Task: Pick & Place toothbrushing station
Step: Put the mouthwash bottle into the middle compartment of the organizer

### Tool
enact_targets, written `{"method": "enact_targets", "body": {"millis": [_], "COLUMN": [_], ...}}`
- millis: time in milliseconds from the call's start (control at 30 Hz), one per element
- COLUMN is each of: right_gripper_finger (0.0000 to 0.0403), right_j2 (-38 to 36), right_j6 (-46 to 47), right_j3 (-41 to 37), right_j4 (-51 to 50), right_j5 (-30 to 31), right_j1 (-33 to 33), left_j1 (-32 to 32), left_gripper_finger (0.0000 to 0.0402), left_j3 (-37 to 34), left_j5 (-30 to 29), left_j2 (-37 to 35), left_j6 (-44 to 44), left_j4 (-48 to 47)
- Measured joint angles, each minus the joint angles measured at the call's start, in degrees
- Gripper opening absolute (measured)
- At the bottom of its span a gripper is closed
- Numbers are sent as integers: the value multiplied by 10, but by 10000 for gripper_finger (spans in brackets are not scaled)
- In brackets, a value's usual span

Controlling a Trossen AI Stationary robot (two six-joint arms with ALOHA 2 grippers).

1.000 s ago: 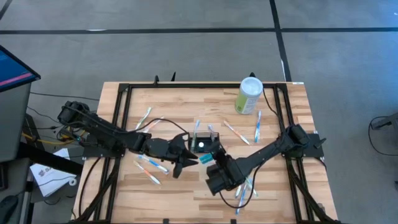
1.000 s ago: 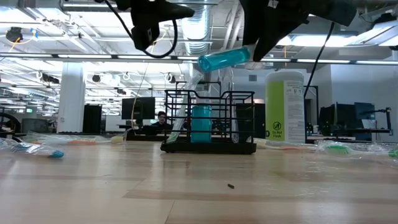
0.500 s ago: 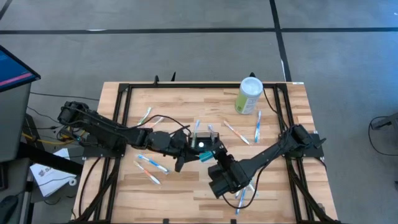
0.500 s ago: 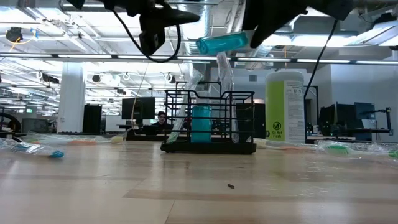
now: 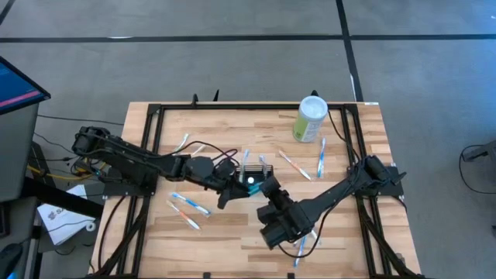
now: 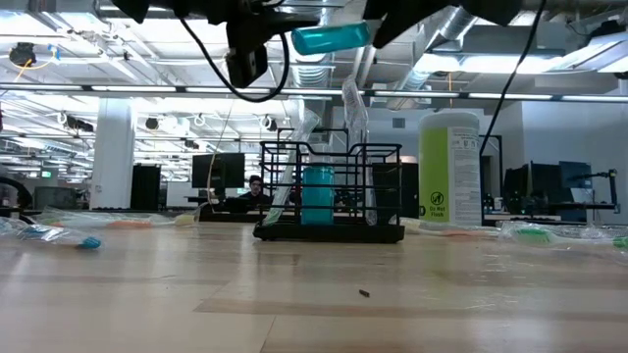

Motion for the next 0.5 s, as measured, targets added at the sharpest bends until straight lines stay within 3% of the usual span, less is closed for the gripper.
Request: {"method": "enact_targets", "body": {"millis": [500], "right_gripper_finger": [87], "right_j2": [1], "right_j6": [-9], "right_j3": [16], "right_j4": [26], "right_j5": [-39], "right_j1": [7], "left_j1": [36], "left_gripper_finger": [117], "left_j3": [0], "left_j5": [2], "left_j2": [0], "left_j6": [17], "left_j4": [3]}}
